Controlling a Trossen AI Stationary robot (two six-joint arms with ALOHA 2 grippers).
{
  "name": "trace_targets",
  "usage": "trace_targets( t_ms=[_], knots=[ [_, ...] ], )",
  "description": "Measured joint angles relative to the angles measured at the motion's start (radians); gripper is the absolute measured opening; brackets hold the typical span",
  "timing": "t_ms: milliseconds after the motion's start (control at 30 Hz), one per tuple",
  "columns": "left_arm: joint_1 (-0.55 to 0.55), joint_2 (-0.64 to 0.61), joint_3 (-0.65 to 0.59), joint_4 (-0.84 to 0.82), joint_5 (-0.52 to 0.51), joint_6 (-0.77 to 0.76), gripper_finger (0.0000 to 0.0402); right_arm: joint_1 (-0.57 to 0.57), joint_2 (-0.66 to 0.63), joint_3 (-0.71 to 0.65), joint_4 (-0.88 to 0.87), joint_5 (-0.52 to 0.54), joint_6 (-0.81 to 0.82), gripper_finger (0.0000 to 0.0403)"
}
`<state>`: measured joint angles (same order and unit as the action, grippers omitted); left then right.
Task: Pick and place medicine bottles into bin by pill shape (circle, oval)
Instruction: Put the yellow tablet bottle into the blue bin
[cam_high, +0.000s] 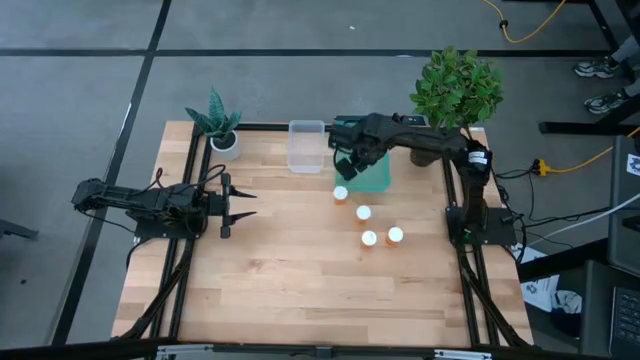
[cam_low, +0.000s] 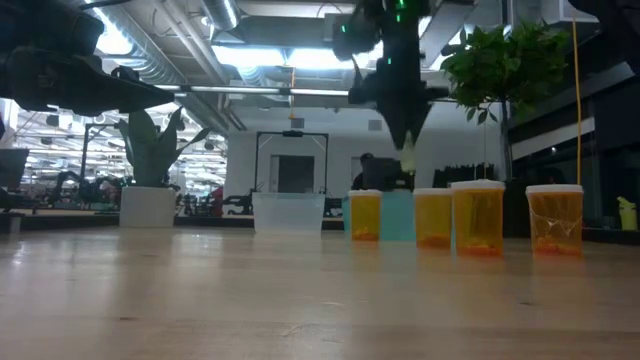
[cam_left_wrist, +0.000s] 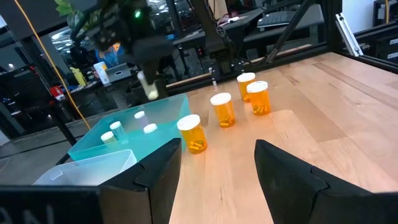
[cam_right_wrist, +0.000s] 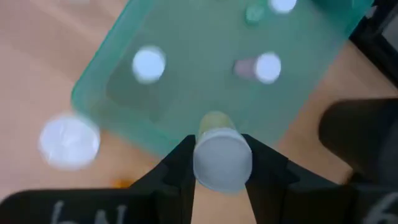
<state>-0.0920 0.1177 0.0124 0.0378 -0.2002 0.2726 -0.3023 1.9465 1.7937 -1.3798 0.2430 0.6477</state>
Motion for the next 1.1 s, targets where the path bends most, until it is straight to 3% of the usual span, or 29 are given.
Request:
trace_targets(
  t_ms=[433, 567, 1100],
  knots=[
    [0.000, 0.000, 0.000, 0.000, 0.000, 0.000, 0.0195, -0.054, -0.130, -0.453, 0.468, -0.093, 0.007, 0.0110],
    [0.000, 0.000, 0.000, 0.000, 0.000, 0.000, 0.0195, -0.076, -0.131, -0.513, 0.570, -0.096, 0.025, 0.0110],
    [0.000, 0.000, 0.000, 0.000, 0.000, 0.000, 0.0195, -0.081, -0.130, -0.540, 0.591, -0.080, 0.028, 0.0151]
  ],
)
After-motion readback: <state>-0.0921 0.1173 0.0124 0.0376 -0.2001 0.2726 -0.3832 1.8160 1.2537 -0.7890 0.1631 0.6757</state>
